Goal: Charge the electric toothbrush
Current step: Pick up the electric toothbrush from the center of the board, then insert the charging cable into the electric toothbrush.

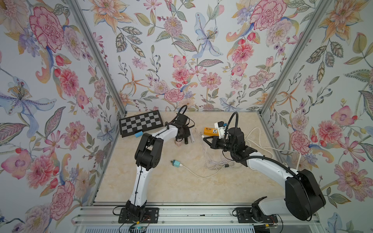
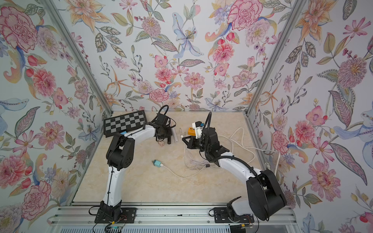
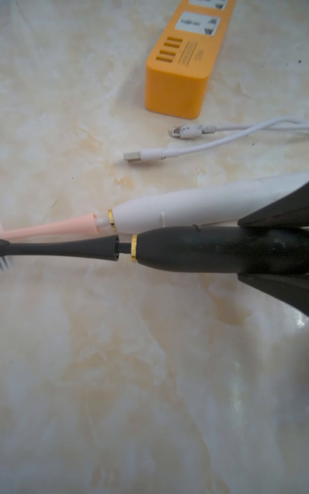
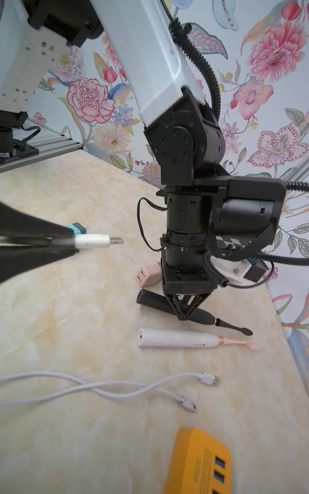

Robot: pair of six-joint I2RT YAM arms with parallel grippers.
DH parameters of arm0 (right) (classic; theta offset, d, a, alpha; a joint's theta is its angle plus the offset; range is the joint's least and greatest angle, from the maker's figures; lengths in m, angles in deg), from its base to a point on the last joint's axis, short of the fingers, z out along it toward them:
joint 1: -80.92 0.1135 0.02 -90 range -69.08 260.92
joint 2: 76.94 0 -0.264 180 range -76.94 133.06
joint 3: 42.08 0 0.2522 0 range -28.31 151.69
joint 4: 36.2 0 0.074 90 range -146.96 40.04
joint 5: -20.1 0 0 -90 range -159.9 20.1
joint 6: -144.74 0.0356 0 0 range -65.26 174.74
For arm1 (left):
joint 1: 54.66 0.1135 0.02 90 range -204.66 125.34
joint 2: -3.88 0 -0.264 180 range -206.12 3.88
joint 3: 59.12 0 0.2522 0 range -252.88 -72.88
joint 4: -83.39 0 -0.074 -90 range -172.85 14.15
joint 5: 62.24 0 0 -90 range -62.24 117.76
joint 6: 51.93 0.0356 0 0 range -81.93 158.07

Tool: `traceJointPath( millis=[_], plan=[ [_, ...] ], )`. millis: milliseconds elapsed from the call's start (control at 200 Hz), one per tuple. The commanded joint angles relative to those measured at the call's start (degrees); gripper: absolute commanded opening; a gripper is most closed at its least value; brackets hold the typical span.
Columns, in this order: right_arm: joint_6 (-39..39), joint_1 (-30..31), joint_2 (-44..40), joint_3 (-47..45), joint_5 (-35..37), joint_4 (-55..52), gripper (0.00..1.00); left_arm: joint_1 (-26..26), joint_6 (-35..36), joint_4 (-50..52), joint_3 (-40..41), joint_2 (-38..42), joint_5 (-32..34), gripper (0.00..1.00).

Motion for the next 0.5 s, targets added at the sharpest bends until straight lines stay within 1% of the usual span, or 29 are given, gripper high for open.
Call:
traceJointPath(
  millis=[0,120,195,280,360,495],
  plan=[
    [6.7,0.5,1.9,-0.9,-1.4,9.0,0.01,-0.1,-5.7,-9.4,4.1,10.5,-5.8,0.0],
    [8.5,1.9,3.3,-0.9,-1.8,12.6,0.01,0.2,-13.0,-20.3,12.8,18.0,-9.6,0.0],
    [9.0,2.9,3.6,-1.2,-0.8,14.0,0.01,0.3,-17.2,-25.6,16.5,20.7,-12.1,0.0],
    [10.4,3.5,3.9,-2.2,-0.3,17.5,0.01,0.3,-20.6,-30.2,18.7,21.9,-15.7,0.0],
    [11.7,3.6,4.7,-2.6,-0.1,19.9,0.01,0.3,-22.7,-31.9,19.1,21.4,-18.7,0.0],
    [14.4,3.9,6.4,-3.5,0.9,24.7,0.01,0.4,-25.8,-36.1,22.1,22.7,-18.1,0.0]
  ],
)
